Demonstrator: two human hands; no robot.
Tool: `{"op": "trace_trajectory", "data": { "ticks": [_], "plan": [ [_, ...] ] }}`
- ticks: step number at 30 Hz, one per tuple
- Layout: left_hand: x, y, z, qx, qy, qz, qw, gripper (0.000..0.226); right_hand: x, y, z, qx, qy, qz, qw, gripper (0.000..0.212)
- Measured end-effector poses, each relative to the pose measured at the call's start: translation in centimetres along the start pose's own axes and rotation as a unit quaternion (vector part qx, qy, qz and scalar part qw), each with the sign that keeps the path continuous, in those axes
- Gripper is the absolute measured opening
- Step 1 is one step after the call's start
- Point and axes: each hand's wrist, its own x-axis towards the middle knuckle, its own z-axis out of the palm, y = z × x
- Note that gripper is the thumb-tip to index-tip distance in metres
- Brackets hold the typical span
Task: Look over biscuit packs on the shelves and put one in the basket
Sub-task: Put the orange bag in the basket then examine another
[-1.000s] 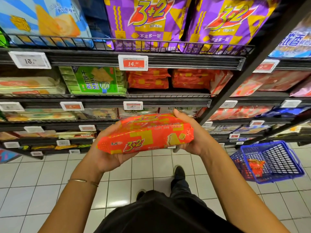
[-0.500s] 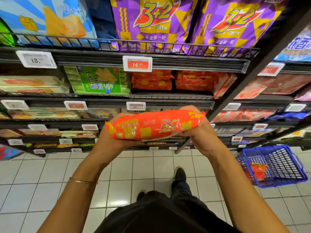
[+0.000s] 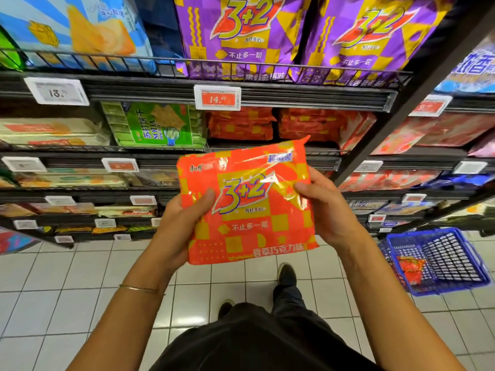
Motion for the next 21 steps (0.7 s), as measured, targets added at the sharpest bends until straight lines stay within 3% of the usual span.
{"op": "trace_trajectory", "data": {
  "ticks": [3,9,13,17,21],
  "plan": [
    [-0.2,-0.2,0.9,-0.035,-0.003,-0.085,0.996,0.049,-0.6,0.0,0.2,0.038,0.007,0.032,0.999,0.045],
    [0.3,0.2,1.6,-0.044,-0.006,-0.116,0.992,0.050,-0.7,-0.3,0.0,0.038,0.025,0.038,0.998,0.044],
    [1.2,-0.1,2.4,-0.050,-0.027,-0.183,0.981,0.044,-0.3,-0.7,-0.7,0.056,0.018,0.087,0.994,0.066],
    [2.7,-0.7,4.0,-0.040,-0.031,-0.206,0.977,0.050,0.5,-1.2,-3.0,0.055,0.063,0.147,0.986,0.032],
    [4.9,-0.6,5.7,0.009,-0.036,-0.171,0.985,0.051,1.4,-1.9,-5.9,0.028,0.112,0.174,0.978,0.031]
  ]
}}
